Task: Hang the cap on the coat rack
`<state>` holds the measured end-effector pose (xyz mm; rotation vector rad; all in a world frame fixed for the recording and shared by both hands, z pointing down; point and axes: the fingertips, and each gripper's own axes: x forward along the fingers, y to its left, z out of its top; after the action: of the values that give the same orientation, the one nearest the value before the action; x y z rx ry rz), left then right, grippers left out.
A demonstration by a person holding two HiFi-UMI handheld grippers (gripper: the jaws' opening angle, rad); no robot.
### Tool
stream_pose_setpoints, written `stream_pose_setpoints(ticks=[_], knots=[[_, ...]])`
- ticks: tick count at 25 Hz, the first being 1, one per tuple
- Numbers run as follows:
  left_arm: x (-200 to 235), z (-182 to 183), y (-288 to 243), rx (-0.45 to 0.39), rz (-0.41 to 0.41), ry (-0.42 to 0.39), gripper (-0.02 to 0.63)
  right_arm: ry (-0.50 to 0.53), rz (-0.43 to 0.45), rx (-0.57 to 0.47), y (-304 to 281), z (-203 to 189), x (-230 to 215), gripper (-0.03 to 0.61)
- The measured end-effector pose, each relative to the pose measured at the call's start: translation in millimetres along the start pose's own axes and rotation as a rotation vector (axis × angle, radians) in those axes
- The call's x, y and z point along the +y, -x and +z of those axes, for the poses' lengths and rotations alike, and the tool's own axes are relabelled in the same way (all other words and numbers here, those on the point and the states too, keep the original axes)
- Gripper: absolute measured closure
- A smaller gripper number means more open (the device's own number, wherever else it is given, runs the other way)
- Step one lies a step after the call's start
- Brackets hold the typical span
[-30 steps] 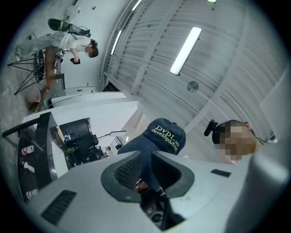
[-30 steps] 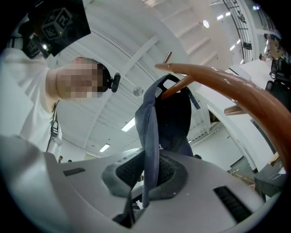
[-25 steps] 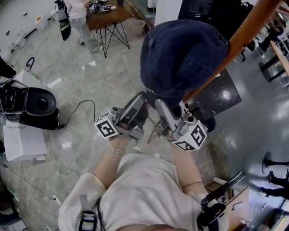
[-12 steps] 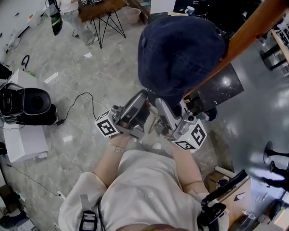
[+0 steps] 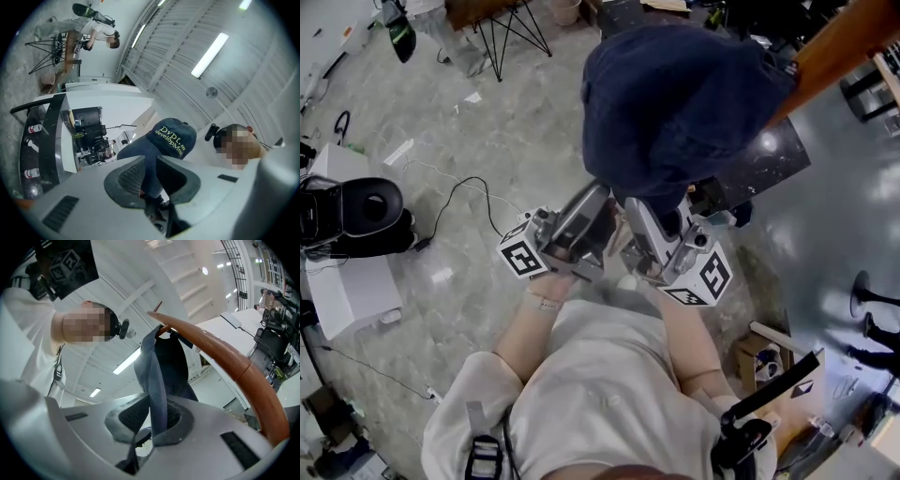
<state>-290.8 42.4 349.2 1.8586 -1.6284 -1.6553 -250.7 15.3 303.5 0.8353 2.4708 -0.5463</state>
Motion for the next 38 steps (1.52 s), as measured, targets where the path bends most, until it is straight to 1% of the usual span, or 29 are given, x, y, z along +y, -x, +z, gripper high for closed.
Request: stream_pose_setpoints(ticks=[6,12,17,22,25,27,31,35,38], knots=[[10.2,-7.8,5.0,0.004,-0.018,0.041,0.557,-0.007,-0.007,-0.018,7.0,-10.1,-3.0,0.538],[15.0,-12.7,10.3,-0.004,-0.041,0.080,0.557,0.012,-0.007,-0.028,15.3,-17.3,-2.8,0.538],[19.9,-19.4,13.1,-0.008,-0.048,0.105,0.557,-0.001,-0.018,-0.052,22.6,-20.5,-6.7,0.538],[23.4,-18.5,20.0,-0.035,-0.076,0.148,0.557,-0.014,-0.017,-0.055,24.6,-29.7,-8.3,0.538],[28.8,-23.3,23.8,-0.029,-0.071,0.155,0.557,-0.028,-0.018,-0.068,28.6,-34.2,-10.4,0.538],[29.9,-34.2,25.0,-0.026,-0.070,0.160,0.557,-0.031,-0.017,-0.075,38.7,-33.8,-10.0,0.538],[32.0,-78.4,19.0,0.004,-0.048,0.158,0.557,-0.048,-0.023,-0.090,77.6,-22.8,-12.7,0.538],[40.2,-96.7,21.8,0.021,-0.033,0.168,0.557,-0.045,-0.028,-0.088,93.0,-27.6,-14.7,0.537],[46.2,-106.6,26.6,0.032,-0.023,0.174,0.557,-0.057,-0.057,-0.088,105.3,-33.1,-19.1,0.538]])
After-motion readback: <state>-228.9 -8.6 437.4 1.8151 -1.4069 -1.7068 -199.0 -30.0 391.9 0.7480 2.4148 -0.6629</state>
